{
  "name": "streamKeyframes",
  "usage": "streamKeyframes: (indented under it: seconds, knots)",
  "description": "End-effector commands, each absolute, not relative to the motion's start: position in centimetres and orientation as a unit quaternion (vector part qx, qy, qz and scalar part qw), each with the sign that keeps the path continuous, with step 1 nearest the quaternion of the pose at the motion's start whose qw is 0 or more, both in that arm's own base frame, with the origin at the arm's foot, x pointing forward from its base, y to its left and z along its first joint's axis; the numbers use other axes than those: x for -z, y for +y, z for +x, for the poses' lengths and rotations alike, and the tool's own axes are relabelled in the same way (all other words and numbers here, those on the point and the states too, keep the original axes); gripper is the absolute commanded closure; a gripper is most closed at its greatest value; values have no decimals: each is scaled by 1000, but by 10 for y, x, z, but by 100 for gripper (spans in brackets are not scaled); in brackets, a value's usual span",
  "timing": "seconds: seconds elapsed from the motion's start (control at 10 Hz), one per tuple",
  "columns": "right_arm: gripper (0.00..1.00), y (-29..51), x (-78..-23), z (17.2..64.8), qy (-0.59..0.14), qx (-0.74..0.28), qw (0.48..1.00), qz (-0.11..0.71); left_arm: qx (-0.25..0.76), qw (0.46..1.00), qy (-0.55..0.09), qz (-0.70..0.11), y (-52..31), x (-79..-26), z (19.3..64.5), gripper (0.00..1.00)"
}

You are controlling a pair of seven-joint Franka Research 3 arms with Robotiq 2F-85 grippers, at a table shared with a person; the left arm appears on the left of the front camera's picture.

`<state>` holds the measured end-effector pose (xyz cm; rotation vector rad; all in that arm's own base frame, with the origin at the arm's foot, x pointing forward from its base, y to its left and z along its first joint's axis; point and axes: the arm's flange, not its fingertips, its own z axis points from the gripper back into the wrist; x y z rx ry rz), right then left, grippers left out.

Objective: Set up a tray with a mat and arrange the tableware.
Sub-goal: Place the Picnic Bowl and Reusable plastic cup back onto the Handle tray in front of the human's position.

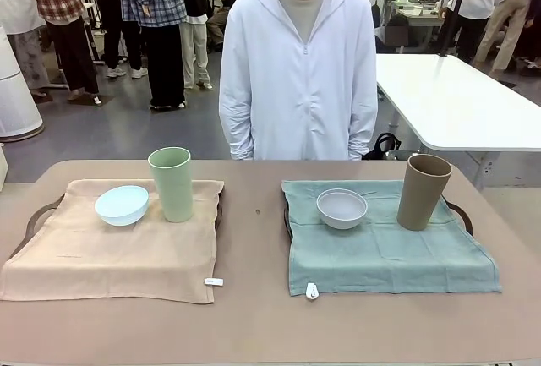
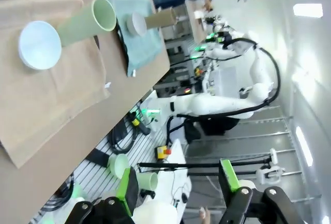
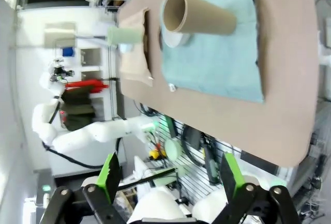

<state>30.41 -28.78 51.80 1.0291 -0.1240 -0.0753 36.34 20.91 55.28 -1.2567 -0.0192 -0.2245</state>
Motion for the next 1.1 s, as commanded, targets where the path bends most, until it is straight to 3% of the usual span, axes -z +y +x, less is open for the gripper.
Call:
streamKeyframes:
  seconds: [0.0, 0.7, 0.8, 0.9, 1.0]
  knots:
    - [0, -304, -516, 306, -83, 44, 845, 527, 98, 786, -18, -611, 223, -544, 359, 17]
    - [0, -311, -474, 325, -50, 65, 833, 548, 76, 771, 37, -631, 233, -494, 360, 17]
    - [0, -301, -478, 337, -68, 74, 869, 485, 65, 775, 33, -627, 211, -485, 364, 17]
    - [0, -305, -468, 322, -45, 73, 837, 541, 65, 775, 33, -627, 211, -485, 364, 17]
    - [0, -305, -468, 322, -45, 73, 837, 541, 65, 775, 33, -627, 211, -485, 364, 17]
